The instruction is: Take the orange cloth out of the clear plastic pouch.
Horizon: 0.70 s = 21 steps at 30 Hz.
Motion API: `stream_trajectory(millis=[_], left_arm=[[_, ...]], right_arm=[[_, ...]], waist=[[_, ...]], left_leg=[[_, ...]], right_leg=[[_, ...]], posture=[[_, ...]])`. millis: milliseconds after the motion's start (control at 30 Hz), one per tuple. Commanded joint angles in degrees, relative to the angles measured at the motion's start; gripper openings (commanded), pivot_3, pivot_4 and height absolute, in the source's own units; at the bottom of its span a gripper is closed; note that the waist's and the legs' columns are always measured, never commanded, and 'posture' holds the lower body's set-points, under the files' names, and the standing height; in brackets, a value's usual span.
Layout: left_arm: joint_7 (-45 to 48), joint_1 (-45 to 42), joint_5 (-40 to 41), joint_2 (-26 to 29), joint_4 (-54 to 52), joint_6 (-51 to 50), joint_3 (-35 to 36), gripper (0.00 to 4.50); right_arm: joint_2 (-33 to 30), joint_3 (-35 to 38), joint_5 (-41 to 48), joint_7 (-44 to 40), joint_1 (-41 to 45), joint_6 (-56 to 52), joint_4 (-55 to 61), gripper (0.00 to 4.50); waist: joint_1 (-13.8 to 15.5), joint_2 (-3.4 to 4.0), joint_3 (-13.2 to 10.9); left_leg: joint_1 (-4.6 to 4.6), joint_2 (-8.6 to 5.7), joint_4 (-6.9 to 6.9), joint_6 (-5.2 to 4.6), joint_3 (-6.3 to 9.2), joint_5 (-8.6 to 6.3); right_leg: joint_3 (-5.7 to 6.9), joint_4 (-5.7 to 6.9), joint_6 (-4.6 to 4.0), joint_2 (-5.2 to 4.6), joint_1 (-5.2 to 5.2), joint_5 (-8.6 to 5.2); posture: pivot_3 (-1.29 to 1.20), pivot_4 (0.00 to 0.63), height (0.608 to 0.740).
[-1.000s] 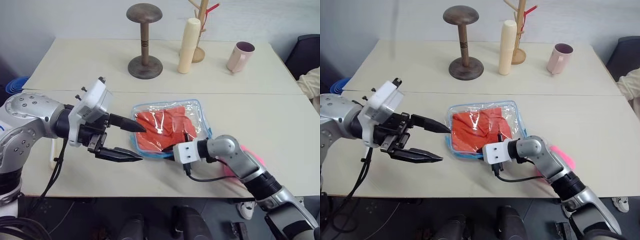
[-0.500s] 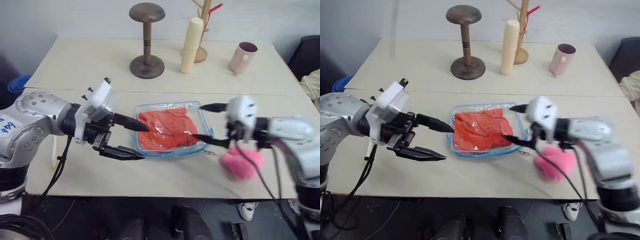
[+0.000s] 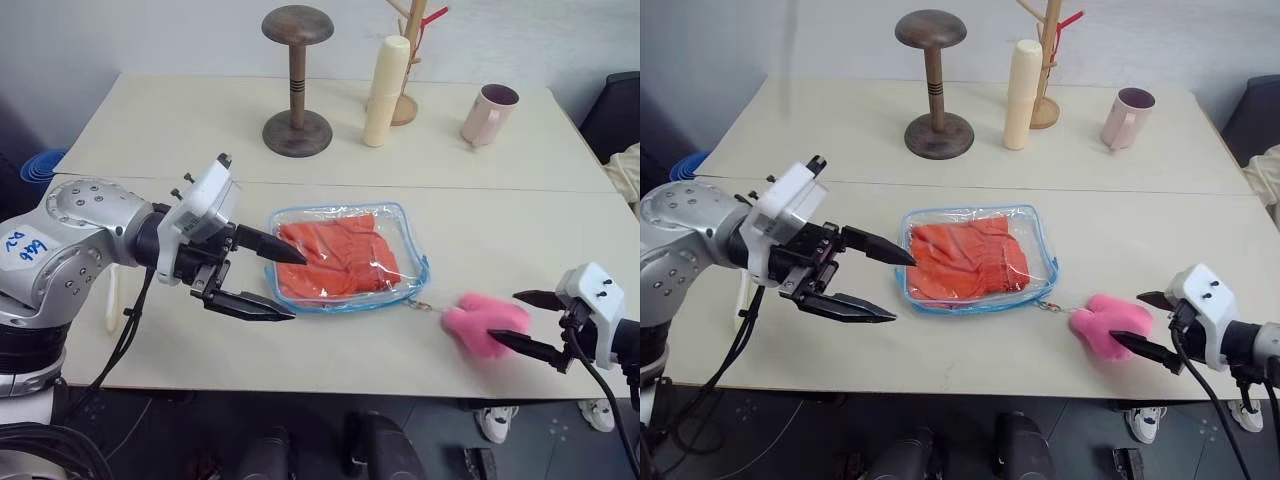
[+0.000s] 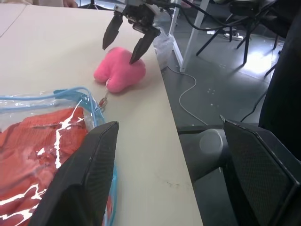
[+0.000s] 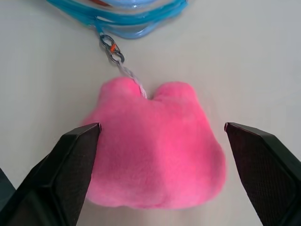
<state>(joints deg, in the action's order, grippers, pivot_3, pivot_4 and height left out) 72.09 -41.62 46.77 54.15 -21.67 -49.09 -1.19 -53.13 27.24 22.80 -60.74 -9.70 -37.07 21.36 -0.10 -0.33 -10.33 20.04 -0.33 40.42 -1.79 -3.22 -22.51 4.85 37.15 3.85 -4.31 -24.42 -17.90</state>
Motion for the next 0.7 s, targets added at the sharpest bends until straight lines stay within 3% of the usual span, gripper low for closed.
stream_trajectory(millis=[33,367,567,700], left_arm=[[0.3,-1.2,-0.4,0.2,-0.2,0.9,0.4,3.73],[0.4,-1.2,-0.8,0.3,0.1,1.6,0.9,3.73],[0.6,-1.3,-1.0,0.3,0.6,1.9,0.9,3.73],[0.4,-2.1,-1.6,-0.8,1.3,2.2,-0.2,3.73]], right_arm=[[1.0,0.3,1.9,-0.2,-0.7,1.0,-0.9,3.23],[0.7,3.0,4.1,-4.1,-3.3,8.3,-2.6,0.03],[-2.4,2.6,8.9,-5.3,3.5,9.9,3.5,0.03],[-5.2,-9.9,6.8,-6.8,9.6,10.7,9.2,0.03]], waist=[[0.2,0.0,0.0],[0.1,0.0,0.0],[-0.1,0.03,0.0],[0.0,0.02,0.0]], left_leg=[[0.02,0.0,0.0,0.0,0.01,0.0],[0.04,-0.01,0.01,0.0,0.05,0.0],[0.03,-0.01,0.03,0.0,0.04,0.0],[0.04,0.0,0.08,0.0,0.09,0.0]], right_leg=[[0.01,0.0,0.0,0.0,0.0,0.0],[0.06,-0.03,0.0,0.0,0.01,0.0],[0.05,-0.01,0.0,0.01,0.0,0.0],[0.07,-0.02,0.0,0.01,0.0,0.0]], posture=[[0.0,0.15,0.74],[0.0,0.15,0.74],[0.0,0.15,0.74],[0.0,0.15,0.74]])
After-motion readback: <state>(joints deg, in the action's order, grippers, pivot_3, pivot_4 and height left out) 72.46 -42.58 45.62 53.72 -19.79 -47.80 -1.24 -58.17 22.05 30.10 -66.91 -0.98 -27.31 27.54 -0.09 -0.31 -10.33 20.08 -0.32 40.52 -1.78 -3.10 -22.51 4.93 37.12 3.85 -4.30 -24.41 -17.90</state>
